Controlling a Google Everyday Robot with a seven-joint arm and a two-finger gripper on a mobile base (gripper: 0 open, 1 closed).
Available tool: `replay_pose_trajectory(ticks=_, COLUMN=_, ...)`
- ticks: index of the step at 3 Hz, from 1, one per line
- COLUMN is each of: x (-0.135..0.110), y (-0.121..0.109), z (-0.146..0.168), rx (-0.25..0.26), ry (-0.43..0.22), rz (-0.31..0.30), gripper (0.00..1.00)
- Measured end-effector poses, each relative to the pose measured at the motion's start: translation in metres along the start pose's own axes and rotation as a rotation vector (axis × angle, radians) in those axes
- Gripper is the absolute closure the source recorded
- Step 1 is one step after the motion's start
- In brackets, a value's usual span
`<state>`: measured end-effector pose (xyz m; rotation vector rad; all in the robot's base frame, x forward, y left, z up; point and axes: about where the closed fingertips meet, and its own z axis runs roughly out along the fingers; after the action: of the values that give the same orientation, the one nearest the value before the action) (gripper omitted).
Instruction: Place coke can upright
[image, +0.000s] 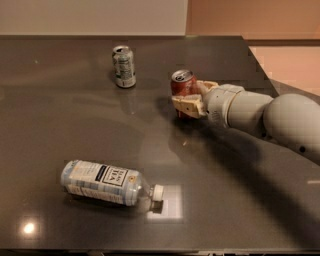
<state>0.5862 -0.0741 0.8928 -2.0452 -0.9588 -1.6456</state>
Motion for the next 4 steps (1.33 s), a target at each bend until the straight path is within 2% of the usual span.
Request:
replay_pose_trajectory(ticks=1, x=0.001, y=0.006, z=0.008, rx=-0.002, ry=0.045, rz=0.037, gripper=1.0)
replay_pose_trajectory(ticks=2, x=-0.001, y=0.011, z=0.014, rx=-0.002, ry=0.074, rz=0.061, gripper=0.83)
replay_pose_trajectory(ticks=4, x=-0.005, y=0.016, z=0.019, rx=0.003, ry=0.102, rz=0.11, gripper=0.36)
